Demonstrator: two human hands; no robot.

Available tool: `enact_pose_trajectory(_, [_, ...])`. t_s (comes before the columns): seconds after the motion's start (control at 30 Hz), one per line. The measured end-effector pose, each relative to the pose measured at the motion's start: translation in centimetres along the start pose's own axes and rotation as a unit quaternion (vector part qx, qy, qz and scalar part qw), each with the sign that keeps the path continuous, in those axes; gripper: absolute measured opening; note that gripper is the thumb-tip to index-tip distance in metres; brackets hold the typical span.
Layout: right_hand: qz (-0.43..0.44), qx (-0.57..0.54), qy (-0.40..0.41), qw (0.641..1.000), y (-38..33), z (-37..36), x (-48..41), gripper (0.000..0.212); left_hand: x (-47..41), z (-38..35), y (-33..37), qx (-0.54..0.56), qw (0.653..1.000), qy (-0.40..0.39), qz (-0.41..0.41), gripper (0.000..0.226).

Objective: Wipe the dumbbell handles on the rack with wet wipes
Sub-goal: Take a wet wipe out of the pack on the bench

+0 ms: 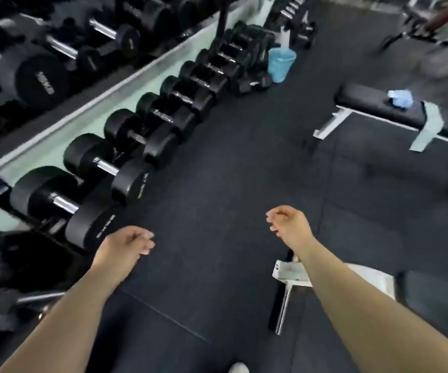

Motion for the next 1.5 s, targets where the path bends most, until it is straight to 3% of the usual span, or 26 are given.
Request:
enact_pose_trajectory(0.1, [0.001, -0.003, 0.079, 0.997, -0.1, 3.1, -4.1, 0.017, -4.0, -4.7, 2.9, -0.021, 0.998, -0.052, -0.029, 0.025])
enact_pose_trajectory(0.27, [-0.031, -0.024, 0.111, 0.993, -0.8, 5.0, -12.3, 0.019, -13.8, -10.7, 7.8, -0.067, 0.990, -0.102, -0.076, 0.026])
enact_pose_trajectory(0.6, [-0.132, -0.113, 0.227, 0.958, -0.6, 12.2, -26.4, 0.014, -29.9, -29.7, 24.1, -0.158, 0.936, -0.259, -0.178, 0.025])
enact_pose_trajectory(0.83, [-0.160, -0.111, 0.283, 0.939, 0.8, 23.0, -40.1, 0.015, -38.0, -47.2, 33.2, -0.191, 0.913, -0.302, -0.196, 0.024])
enact_pose_trajectory(1.2, [-0.175, -0.104, 0.273, 0.940, -2.0, 40.6, -66.3, 0.013, -50.6, -71.0, 49.6, -0.195, 0.907, -0.346, -0.141, 0.020])
enact_pose_trajectory(1.5, [-0.186, -0.057, 0.311, 0.930, -2.2, 60.5, -88.2, 0.012, -60.8, -95.7, 64.7, -0.238, 0.864, -0.411, -0.166, 0.020])
Point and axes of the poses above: each hand's wrist, its own x-axis away from the middle knuckle, its own z-axis out of the back of the hand, y = z × x, the point moved 8 cm from there along -x, towards the middle knuckle, and after that the axes turned 4 degrees about y, right-handed, at the moved point
